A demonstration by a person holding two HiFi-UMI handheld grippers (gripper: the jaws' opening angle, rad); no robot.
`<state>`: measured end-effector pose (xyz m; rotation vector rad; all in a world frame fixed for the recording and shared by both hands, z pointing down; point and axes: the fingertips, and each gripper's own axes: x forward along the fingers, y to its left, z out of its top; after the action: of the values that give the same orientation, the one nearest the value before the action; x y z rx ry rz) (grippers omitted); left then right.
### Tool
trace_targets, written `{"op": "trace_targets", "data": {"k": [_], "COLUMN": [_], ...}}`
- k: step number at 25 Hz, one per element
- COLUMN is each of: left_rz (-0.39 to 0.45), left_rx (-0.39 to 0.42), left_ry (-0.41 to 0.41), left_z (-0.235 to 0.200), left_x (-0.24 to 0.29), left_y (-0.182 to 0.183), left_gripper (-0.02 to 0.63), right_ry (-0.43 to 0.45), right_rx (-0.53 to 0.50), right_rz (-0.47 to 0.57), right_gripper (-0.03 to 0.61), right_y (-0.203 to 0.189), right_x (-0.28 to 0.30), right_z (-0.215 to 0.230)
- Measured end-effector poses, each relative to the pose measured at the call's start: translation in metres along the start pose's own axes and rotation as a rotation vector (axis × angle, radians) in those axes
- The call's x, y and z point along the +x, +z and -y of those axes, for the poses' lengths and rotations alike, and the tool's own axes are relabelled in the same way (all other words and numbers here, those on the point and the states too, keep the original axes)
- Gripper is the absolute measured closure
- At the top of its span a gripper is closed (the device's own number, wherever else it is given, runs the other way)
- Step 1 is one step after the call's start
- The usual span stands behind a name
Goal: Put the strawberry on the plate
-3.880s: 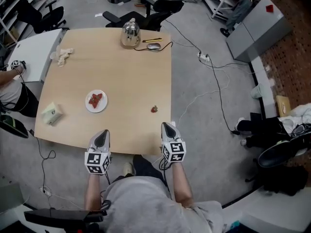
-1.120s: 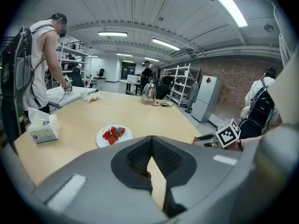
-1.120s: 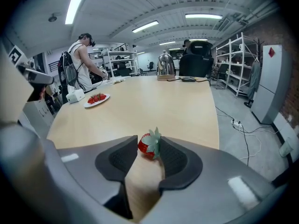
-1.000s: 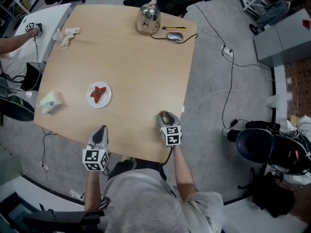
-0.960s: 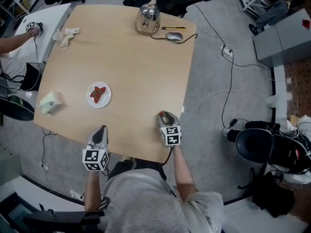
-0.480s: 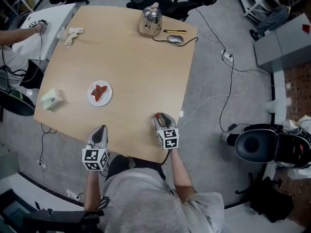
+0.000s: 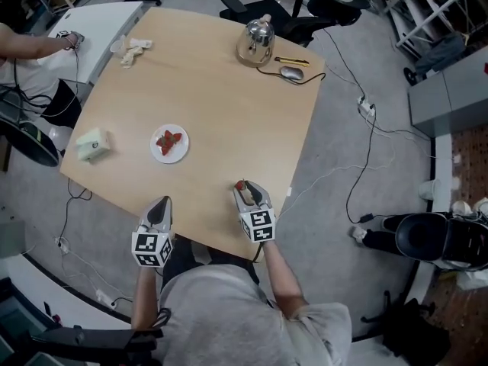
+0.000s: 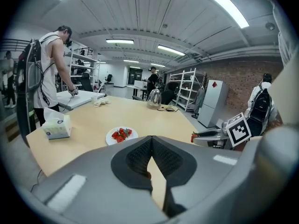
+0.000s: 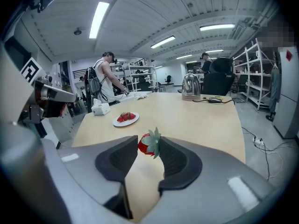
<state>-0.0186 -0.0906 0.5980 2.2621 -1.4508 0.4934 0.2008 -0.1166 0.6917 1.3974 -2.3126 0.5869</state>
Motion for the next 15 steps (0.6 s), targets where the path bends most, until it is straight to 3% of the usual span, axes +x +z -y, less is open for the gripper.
{"op": "trace_targets", "data": {"k": [7,15], "left_rz": [0.016,0.022], "left_rx": [-0.021,-0.028], "left_ry": [0.028,0.006], "left_z": [-0.029,-0.072], "left_x": [-0.01,-0.011], "left_y": [0.001,0.003], "left_gripper": [0.595,0.595], "right_ry": [0.037,0.026], "right_rx": [-0.023,-0.025], "right_rz": [0.03,0.052], "right_gripper": [0.426,0.426], "right_y": [0.02,0.047], "right_x": [0.012,0.039], "right_z": [-0.032,-0.065]}}
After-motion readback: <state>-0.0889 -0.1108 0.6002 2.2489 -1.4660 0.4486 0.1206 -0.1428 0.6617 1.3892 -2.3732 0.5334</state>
